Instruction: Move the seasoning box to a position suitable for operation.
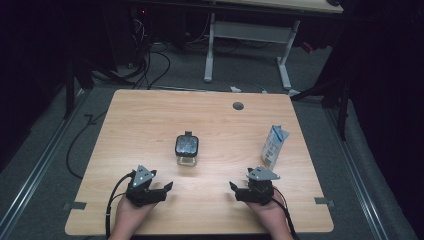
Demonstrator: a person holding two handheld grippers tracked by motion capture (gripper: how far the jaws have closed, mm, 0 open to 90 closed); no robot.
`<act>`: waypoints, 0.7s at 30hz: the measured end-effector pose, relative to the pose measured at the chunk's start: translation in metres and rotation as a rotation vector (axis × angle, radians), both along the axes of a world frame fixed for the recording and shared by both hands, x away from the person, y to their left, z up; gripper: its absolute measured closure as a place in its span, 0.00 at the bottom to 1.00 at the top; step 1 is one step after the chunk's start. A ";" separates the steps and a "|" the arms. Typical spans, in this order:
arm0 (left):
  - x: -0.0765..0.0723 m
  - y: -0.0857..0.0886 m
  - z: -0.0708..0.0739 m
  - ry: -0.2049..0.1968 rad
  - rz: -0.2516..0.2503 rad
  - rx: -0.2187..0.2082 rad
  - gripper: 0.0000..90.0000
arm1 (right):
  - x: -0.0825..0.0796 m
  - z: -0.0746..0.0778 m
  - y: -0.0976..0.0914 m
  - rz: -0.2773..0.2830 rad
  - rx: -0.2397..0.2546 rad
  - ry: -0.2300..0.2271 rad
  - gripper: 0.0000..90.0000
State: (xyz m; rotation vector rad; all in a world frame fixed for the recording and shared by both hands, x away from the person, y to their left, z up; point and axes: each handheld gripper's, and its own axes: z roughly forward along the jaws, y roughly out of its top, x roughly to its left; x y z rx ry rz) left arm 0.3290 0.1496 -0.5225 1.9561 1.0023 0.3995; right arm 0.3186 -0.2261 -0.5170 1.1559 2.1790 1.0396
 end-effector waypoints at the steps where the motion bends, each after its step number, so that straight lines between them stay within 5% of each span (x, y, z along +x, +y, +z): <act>1: 0.000 0.000 0.000 0.000 0.000 0.000 0.27 | 0.002 0.000 -0.001 -0.009 -0.005 0.003 0.17; 21: -0.005 0.015 -0.003 -0.016 0.014 -0.083 0.33 | 0.006 -0.002 -0.011 0.011 0.061 0.023 0.23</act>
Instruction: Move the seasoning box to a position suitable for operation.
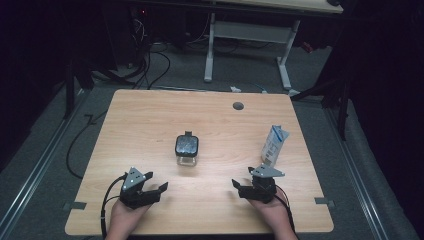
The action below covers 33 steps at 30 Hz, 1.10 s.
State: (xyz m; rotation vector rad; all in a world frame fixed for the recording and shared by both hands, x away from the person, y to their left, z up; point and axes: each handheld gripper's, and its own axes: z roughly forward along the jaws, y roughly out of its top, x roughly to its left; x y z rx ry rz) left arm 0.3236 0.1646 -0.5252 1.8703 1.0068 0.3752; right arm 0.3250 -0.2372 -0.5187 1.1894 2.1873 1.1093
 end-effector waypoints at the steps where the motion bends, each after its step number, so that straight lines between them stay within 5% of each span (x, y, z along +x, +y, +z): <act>1: 0.000 0.000 0.000 0.000 0.000 0.000 0.36 | 0.000 0.000 0.000 0.000 0.000 0.000 0.23; 5: -0.003 -0.007 0.007 -0.035 0.018 0.018 0.37 | 0.000 0.000 -0.003 0.011 0.015 0.002 0.27; 12: 0.001 -0.011 0.006 -0.001 0.028 0.081 0.34 | -0.004 0.004 -0.007 -0.014 0.039 -0.009 0.41; 27: 0.018 -0.010 0.008 -0.037 0.035 0.091 0.56 | 0.011 0.012 0.000 -0.019 0.014 -0.032 0.49; 33: 0.032 -0.012 0.007 0.008 0.040 0.074 0.64 | 0.001 0.006 -0.003 -0.006 0.009 -0.037 0.52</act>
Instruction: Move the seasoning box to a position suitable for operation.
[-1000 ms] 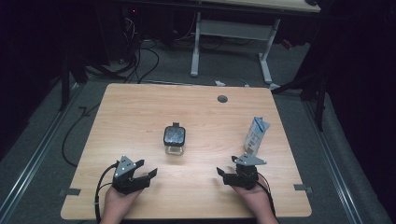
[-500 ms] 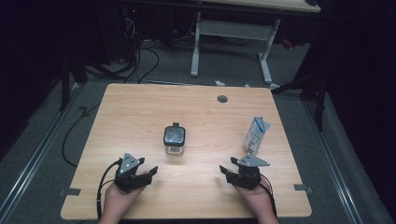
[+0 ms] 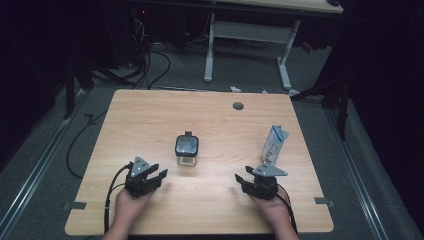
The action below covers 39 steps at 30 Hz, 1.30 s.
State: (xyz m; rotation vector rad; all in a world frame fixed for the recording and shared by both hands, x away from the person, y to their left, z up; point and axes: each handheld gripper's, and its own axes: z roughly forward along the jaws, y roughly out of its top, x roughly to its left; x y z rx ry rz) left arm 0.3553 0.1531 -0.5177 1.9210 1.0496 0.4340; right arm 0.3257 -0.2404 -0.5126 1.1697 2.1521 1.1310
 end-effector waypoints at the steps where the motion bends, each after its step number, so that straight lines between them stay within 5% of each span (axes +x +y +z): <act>1: 0.000 0.000 0.000 0.000 0.000 0.000 0.66 | 0.000 0.000 0.000 0.000 0.000 0.000 0.52; 6: 0.012 -0.007 0.002 -0.027 0.014 0.002 0.71 | -0.002 -0.004 0.001 0.006 -0.023 0.000 0.52; 16: 0.041 -0.014 0.006 -0.035 0.037 -0.011 0.99 | -0.001 -0.008 0.001 -0.003 -0.021 0.021 0.51; 28: 0.060 -0.028 0.007 -0.052 0.040 0.011 1.00 | -0.003 -0.007 0.001 -0.003 -0.026 0.003 0.54; 39: 0.092 -0.032 0.018 -0.063 0.059 -0.051 1.00 | -0.003 -0.008 0.002 -0.008 -0.029 0.005 0.54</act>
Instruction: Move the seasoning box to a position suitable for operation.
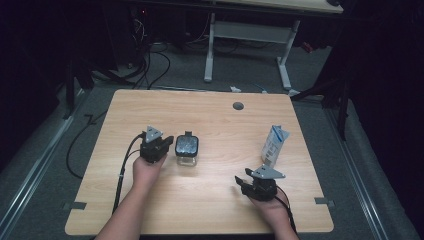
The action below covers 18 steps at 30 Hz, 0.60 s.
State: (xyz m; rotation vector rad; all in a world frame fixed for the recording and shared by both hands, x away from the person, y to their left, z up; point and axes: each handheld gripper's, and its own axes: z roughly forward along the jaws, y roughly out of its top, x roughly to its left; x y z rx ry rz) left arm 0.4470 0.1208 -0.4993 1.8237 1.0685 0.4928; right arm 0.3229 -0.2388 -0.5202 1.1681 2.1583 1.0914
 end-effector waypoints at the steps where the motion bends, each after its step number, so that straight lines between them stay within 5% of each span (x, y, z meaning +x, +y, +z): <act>1: 0.004 -0.001 0.002 -0.005 -0.001 0.008 1.00 | 0.000 0.000 0.000 -0.001 -0.002 -0.001 0.54; 6: 0.008 0.004 0.012 -0.004 0.027 -0.060 1.00 | 0.000 -0.001 0.001 0.005 -0.006 0.002 0.54; 10: 0.004 -0.010 0.023 -0.033 0.017 -0.036 1.00 | 0.000 -0.001 0.002 0.004 -0.004 0.004 0.54; 18: 0.009 -0.031 0.028 -0.012 0.016 0.012 0.98 | -0.001 0.000 0.002 0.004 -0.003 -0.004 0.53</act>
